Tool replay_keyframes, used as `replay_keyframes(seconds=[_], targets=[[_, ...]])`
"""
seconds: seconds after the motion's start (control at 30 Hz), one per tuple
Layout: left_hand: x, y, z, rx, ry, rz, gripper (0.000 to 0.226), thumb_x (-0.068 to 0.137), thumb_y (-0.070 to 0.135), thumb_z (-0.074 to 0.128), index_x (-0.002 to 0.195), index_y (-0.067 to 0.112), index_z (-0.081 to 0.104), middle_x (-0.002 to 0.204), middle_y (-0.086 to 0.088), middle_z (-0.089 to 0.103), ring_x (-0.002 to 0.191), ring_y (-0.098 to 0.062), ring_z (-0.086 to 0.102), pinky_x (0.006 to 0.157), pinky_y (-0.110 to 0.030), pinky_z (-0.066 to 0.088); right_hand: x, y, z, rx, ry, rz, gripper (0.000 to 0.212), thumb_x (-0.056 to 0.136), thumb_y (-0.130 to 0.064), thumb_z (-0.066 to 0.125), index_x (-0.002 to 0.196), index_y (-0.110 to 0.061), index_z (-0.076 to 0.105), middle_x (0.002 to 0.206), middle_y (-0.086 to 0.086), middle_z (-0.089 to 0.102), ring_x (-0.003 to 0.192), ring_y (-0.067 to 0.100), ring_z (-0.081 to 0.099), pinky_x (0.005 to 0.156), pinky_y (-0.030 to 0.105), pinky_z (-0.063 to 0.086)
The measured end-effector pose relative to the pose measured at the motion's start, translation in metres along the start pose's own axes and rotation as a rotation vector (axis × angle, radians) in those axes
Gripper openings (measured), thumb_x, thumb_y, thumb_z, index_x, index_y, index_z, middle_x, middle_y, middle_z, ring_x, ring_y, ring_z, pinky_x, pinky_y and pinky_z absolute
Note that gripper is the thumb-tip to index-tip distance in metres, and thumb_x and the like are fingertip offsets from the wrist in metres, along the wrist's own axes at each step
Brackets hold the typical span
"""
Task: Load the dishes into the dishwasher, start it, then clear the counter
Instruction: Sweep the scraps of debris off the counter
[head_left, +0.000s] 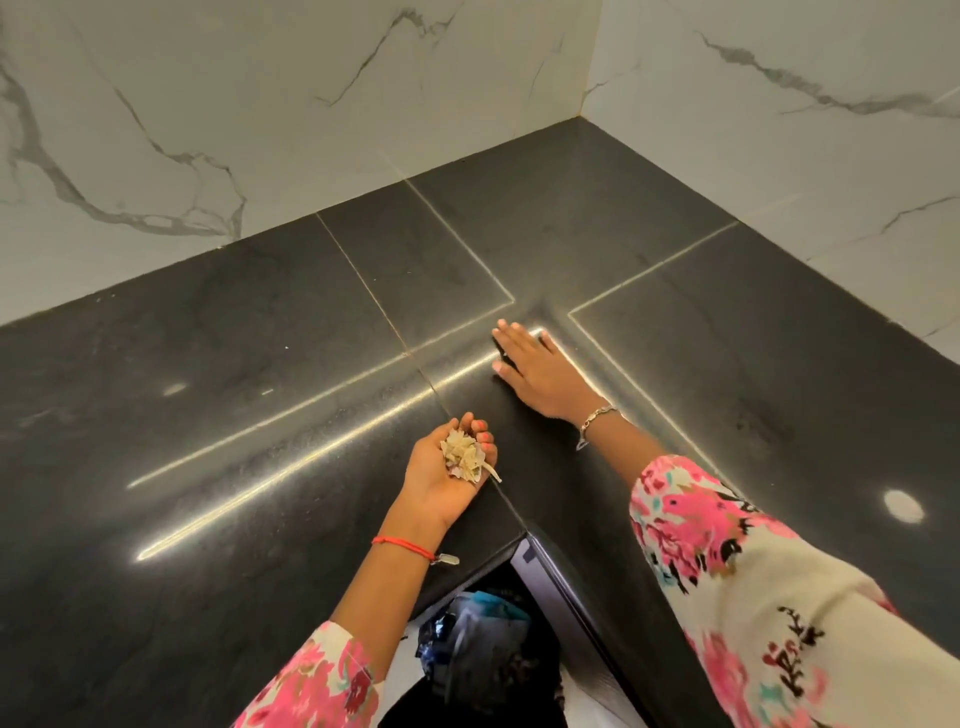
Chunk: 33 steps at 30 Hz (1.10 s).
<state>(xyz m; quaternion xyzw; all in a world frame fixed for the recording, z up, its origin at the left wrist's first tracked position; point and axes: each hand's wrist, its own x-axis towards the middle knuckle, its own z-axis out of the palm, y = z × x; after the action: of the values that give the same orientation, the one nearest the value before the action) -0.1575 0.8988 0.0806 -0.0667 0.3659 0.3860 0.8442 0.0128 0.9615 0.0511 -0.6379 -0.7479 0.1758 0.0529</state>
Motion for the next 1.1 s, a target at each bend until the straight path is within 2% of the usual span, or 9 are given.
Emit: replay_keyframes(seconds=[0.13, 0.33, 0.5, 0.6, 0.73, 0.83, 0.93, 1.0, 1.1], targets=[[-0.016, -0.012, -0.012, 0.022, -0.017, 0.011, 0.031, 0.099, 0.016, 0.032, 0.077, 0.009, 0.053, 0.066, -0.005, 0.051, 0.054, -0.013, 0.048, 0.046, -0.018, 0.046, -0.031, -0.007, 0.017, -0.068, 0.015, -0.191, 0.051, 0.103, -0.033, 0.023, 0.15, -0.018, 0.01, 0.158, -0.004, 0.007, 0.146, 0.008, 0.003, 0.118, 0.029, -0.002], [-0.056, -0.045, -0.05, 0.108, -0.03, -0.073, 0.028, 0.093, 0.015, 0.038, 0.073, 0.007, 0.055, 0.064, -0.006, 0.053, 0.049, -0.014, 0.051, 0.046, -0.02, 0.048, -0.094, -0.012, 0.03, -0.042, 0.011, -0.266, 0.051, 0.103, -0.033, 0.021, 0.15, -0.018, 0.009, 0.158, -0.006, 0.005, 0.144, 0.003, -0.001, 0.116, 0.021, -0.007], [-0.063, -0.092, -0.097, 0.149, 0.107, -0.256, 0.038, 0.096, 0.011, 0.034, 0.068, 0.0, 0.057, 0.061, -0.011, 0.056, 0.044, -0.019, 0.055, 0.043, -0.021, 0.049, -0.145, -0.028, 0.044, 0.056, 0.02, -0.275, 0.049, 0.103, -0.031, 0.024, 0.149, -0.015, 0.017, 0.157, -0.004, 0.012, 0.143, 0.001, 0.001, 0.115, 0.015, -0.007], [-0.043, -0.103, -0.106, 0.185, 0.253, -0.167, 0.04, 0.099, 0.007, 0.027, 0.074, -0.001, 0.058, 0.059, -0.013, 0.063, 0.047, -0.021, 0.063, 0.046, -0.023, 0.053, -0.171, -0.045, 0.052, 0.108, -0.004, -0.294, 0.048, 0.103, -0.029, 0.025, 0.148, -0.016, 0.019, 0.157, -0.005, 0.014, 0.14, -0.003, 0.0, 0.115, 0.014, -0.007], [-0.026, -0.105, -0.102, 0.136, 0.315, -0.097, 0.03, 0.096, 0.004, 0.041, 0.074, 0.023, 0.049, 0.073, 0.006, 0.056, 0.06, -0.007, 0.055, 0.055, -0.01, 0.047, -0.204, -0.067, 0.065, 0.317, -0.096, -0.316, 0.045, 0.102, -0.021, 0.032, 0.146, -0.017, 0.029, 0.155, -0.006, 0.022, 0.142, 0.0, 0.012, 0.117, 0.016, 0.005], [-0.03, -0.111, -0.096, 0.336, 0.25, -0.038, 0.036, 0.1, 0.02, 0.032, 0.069, 0.011, 0.049, 0.067, -0.005, 0.052, 0.062, -0.015, 0.053, 0.062, -0.021, 0.044, -0.217, -0.078, 0.073, 0.539, -0.092, -0.209, 0.042, 0.098, -0.009, 0.04, 0.139, -0.015, 0.045, 0.145, -0.001, 0.043, 0.135, 0.013, 0.039, 0.112, 0.027, 0.032], [-0.034, -0.114, -0.102, 0.321, 0.11, -0.104, 0.053, 0.094, 0.012, 0.033, 0.049, 0.006, 0.061, 0.049, -0.007, 0.059, 0.045, -0.016, 0.061, 0.046, -0.019, 0.05, -0.23, -0.085, 0.08, 0.741, 0.178, -0.011, 0.039, 0.092, 0.006, 0.043, 0.127, -0.003, 0.056, 0.131, 0.012, 0.057, 0.12, 0.015, 0.054, 0.102, 0.014, 0.039], [-0.036, -0.115, -0.111, 0.359, 0.096, -0.139, 0.054, 0.096, 0.007, 0.029, 0.054, 0.004, 0.062, 0.053, -0.009, 0.06, 0.051, -0.018, 0.061, 0.051, -0.022, 0.052, -0.243, -0.089, 0.09, 0.817, 0.311, 0.123, 0.037, 0.089, 0.011, 0.044, 0.121, 0.001, 0.06, 0.12, 0.014, 0.063, 0.107, 0.011, 0.059, 0.095, 0.006, 0.04], [-0.038, -0.117, -0.132, 0.41, 0.131, -0.191, 0.04, 0.099, 0.009, 0.024, 0.067, 0.006, 0.048, 0.049, -0.006, 0.055, 0.043, -0.014, 0.054, 0.044, -0.019, 0.047, -0.264, -0.092, 0.121, 0.944, 0.344, 0.337, 0.031, 0.089, 0.01, 0.049, 0.115, 0.002, 0.064, 0.109, 0.012, 0.068, 0.096, 0.007, 0.063, 0.092, 0.015, 0.049]])
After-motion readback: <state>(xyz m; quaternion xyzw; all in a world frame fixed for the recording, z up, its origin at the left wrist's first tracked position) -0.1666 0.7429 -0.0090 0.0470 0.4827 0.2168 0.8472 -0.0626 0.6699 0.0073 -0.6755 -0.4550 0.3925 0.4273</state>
